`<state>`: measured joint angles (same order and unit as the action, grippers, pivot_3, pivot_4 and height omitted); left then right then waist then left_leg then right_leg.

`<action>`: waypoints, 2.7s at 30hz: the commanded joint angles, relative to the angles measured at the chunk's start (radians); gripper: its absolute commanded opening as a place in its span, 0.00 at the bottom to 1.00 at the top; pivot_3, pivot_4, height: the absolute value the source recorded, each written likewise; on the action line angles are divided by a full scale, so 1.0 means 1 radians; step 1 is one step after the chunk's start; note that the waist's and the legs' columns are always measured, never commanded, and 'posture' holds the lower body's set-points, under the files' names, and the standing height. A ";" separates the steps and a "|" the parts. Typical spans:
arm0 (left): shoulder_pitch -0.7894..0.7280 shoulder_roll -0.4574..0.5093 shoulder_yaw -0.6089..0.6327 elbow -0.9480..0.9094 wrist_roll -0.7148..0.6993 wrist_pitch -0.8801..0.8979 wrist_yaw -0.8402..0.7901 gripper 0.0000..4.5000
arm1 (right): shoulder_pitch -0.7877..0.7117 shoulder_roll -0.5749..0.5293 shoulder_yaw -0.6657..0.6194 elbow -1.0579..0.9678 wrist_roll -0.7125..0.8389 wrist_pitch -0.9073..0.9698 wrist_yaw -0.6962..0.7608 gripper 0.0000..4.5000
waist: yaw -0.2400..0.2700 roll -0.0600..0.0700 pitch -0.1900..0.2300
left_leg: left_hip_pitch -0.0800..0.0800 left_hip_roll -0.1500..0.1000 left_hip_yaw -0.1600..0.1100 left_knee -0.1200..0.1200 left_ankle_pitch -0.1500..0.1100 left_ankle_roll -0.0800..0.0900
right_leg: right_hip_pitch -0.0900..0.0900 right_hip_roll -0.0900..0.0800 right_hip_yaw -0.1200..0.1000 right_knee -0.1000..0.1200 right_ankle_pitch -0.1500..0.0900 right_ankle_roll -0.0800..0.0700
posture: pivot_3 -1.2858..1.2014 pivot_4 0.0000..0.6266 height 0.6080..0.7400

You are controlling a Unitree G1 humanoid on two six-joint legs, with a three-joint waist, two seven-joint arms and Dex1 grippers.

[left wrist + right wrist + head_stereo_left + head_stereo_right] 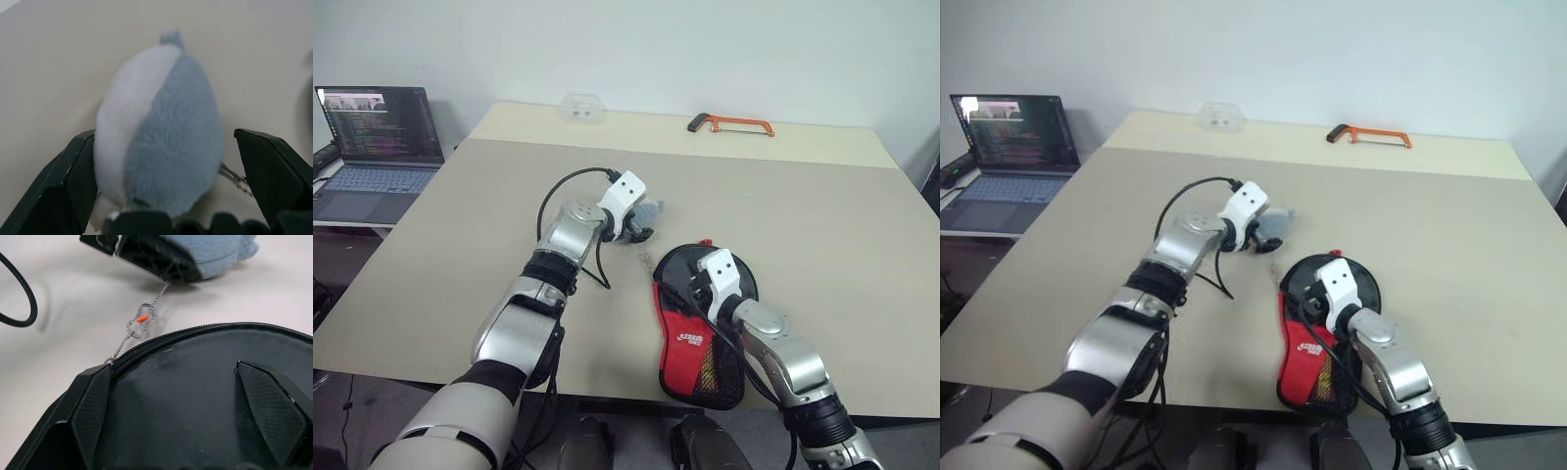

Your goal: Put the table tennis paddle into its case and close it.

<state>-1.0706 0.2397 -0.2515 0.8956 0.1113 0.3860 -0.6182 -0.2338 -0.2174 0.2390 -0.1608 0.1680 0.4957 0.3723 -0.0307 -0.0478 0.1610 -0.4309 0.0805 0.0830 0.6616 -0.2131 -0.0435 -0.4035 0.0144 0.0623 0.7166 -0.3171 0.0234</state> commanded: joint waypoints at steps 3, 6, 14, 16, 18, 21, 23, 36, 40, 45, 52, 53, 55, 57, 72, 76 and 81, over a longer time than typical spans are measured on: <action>-0.048 -0.057 0.006 0.111 0.031 -0.069 0.055 1.00 | 0.025 0.008 0.015 0.039 -0.011 0.034 0.007 0.99 | 0.001 -0.001 -0.002 | 0.000 0.000 0.000 0.000 0.000 0.000 | 0.000 0.000 0.000 0.000 0.000 0.000 | 0.52 0.24 1.00; -0.066 -0.077 0.009 0.177 0.044 -0.099 0.085 1.00 | 0.024 0.014 0.014 0.034 -0.014 0.039 0.007 0.99 | 0.001 -0.001 -0.005 | 0.000 0.000 0.000 0.000 0.000 0.000 | 0.000 0.000 0.000 0.000 0.000 0.000 | 0.52 0.24 1.00; -0.088 -0.131 -0.014 0.323 0.114 -0.194 0.172 0.49 | 0.025 0.022 0.029 0.031 -0.032 0.043 0.019 1.00 | 0.001 0.000 -0.015 | 0.000 0.000 0.000 0.000 0.000 0.000 | 0.001 0.000 -0.001 0.000 0.000 0.000 | 0.52 0.24 1.00; -0.092 -0.138 -0.008 0.335 0.120 -0.203 0.184 0.35 | 0.024 0.022 0.030 0.031 -0.036 0.044 0.020 1.00 | 0.002 0.001 -0.015 | 0.002 -0.001 0.000 0.000 0.000 0.000 | 0.003 0.000 -0.002 0.000 0.000 0.000 | 0.52 0.24 1.00; -0.100 -0.144 0.003 0.340 0.120 -0.212 0.196 0.24 | 0.022 0.023 0.026 0.033 -0.035 0.047 0.019 1.00 | 0.002 0.001 -0.015 | 0.007 -0.001 0.000 -0.001 0.000 0.000 | 0.009 0.000 -0.003 -0.002 0.000 0.000 | 0.52 0.24 1.00; -0.112 -0.149 0.006 0.347 0.126 -0.232 0.209 0.16 | 0.023 0.019 0.028 0.034 -0.038 0.048 0.021 1.00 | 0.002 0.001 -0.015 | 0.015 -0.001 0.000 -0.002 -0.001 0.000 | 0.017 0.000 -0.004 -0.003 -0.003 0.004 | 0.52 0.24 1.00; -0.126 -0.151 0.002 0.354 0.135 -0.248 0.211 0.15 | 0.023 0.016 0.031 0.035 -0.040 0.048 0.023 1.00 | 0.002 0.001 -0.015 | 0.015 -0.001 0.000 -0.002 -0.001 0.000 | 0.017 0.000 -0.004 -0.003 -0.003 0.004 | 0.52 0.24 1.00; -0.287 -0.209 -0.027 0.446 0.241 -0.370 0.315 0.15 | 0.028 0.013 0.039 0.027 -0.060 0.051 0.037 1.00 | -0.001 0.000 -0.014 | 0.014 -0.001 0.001 -0.005 -0.001 -0.001 | 0.015 0.000 -0.003 -0.005 -0.003 0.004 | 0.52 0.24 1.00; -0.338 -0.256 -0.047 0.462 0.284 -0.374 0.366 0.15 | 0.039 0.013 0.041 0.015 -0.066 0.056 0.040 1.00 | 0.000 0.000 -0.014 | 0.014 -0.001 0.000 -0.010 -0.001 -0.001 | 0.014 0.000 -0.002 -0.009 -0.003 0.004 | 0.52 0.24 1.00; -0.385 -0.334 -0.073 0.480 0.334 -0.373 0.412 0.15 | 0.048 0.009 0.051 -0.004 -0.078 0.064 0.047 1.00 | 0.000 0.000 -0.014 | 0.014 -0.001 0.001 -0.017 -0.001 -0.001 | 0.014 0.000 -0.002 -0.017 -0.002 0.004 | 0.52 0.24 1.00; -0.416 -0.408 -0.131 0.488 0.420 -0.400 0.447 0.15 | 0.072 0.011 0.063 -0.046 -0.091 0.092 0.026 1.00 | 0.000 0.001 -0.013 | 0.013 -0.001 0.001 -0.018 -0.002 -0.002 | 0.014 0.000 -0.001 -0.020 -0.002 0.003 | 0.52 0.24 1.00; -0.423 -0.423 -0.141 0.488 0.431 -0.408 0.451 0.15 | 0.076 0.011 0.062 -0.055 -0.092 0.099 0.022 1.00 | 0.000 0.001 -0.013 | 0.013 -0.001 0.001 -0.018 -0.002 -0.002 | 0.014 0.000 -0.002 -0.020 -0.002 0.003 | 0.52 0.24 1.00; -0.436 -0.449 -0.155 0.488 0.449 -0.422 0.460 0.15 | 0.083 0.013 0.063 -0.068 -0.093 0.109 0.013 1.00 | 0.001 0.001 -0.013 | 0.013 -0.001 0.001 -0.018 -0.002 -0.002 | 0.014 0.000 -0.001 -0.020 -0.002 0.004 | 0.52 0.24 1.00; -0.447 -0.483 -0.176 0.488 0.472 -0.439 0.472 0.15 | 0.090 0.015 0.066 -0.081 -0.096 0.119 0.006 1.00 | 0.001 0.001 -0.013 | 0.013 -0.002 0.001 -0.018 -0.002 -0.002 | 0.014 -0.001 -0.001 -0.020 -0.002 0.004 | 0.52 0.24 1.00; -0.382 -0.570 -0.295 0.490 0.548 -0.541 0.400 0.15 | 0.104 0.024 0.059 -0.094 -0.103 0.138 -0.021 1.00 | 0.002 0.001 -0.013 | 0.012 -0.002 0.001 -0.019 -0.002 -0.002 | 0.014 -0.001 0.000 -0.021 -0.003 0.004 | 0.52 0.24 1.00; -0.310 -0.523 -0.349 0.484 0.579 -0.617 0.244 0.15 | 0.083 0.023 0.056 -0.064 -0.102 0.122 -0.011 1.00 | 0.000 0.001 -0.013 | 0.013 -0.002 0.001 -0.019 -0.002 -0.002 | 0.014 -0.001 -0.002 -0.020 -0.002 0.003 | 0.52 0.24 1.00; -0.261 -0.483 -0.365 0.467 0.568 -0.677 0.144 0.30 | 0.057 0.015 0.056 -0.024 -0.105 0.101 0.011 1.00 | -0.002 0.001 -0.013 | 0.014 -0.002 0.001 -0.019 -0.002 -0.002 | 0.014 -0.001 0.000 -0.020 -0.002 0.003 | 0.52 0.24 1.00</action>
<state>-1.3540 -0.1666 -0.6182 1.4056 0.6910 -0.2695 -0.4465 -0.1900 -0.1942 0.2935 -0.2409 0.0622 0.5775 0.3734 -0.0332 -0.0467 0.1481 -0.4169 0.0789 0.0838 0.6430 -0.2149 -0.0455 -0.3892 0.0140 0.0622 0.6968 -0.3193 0.0263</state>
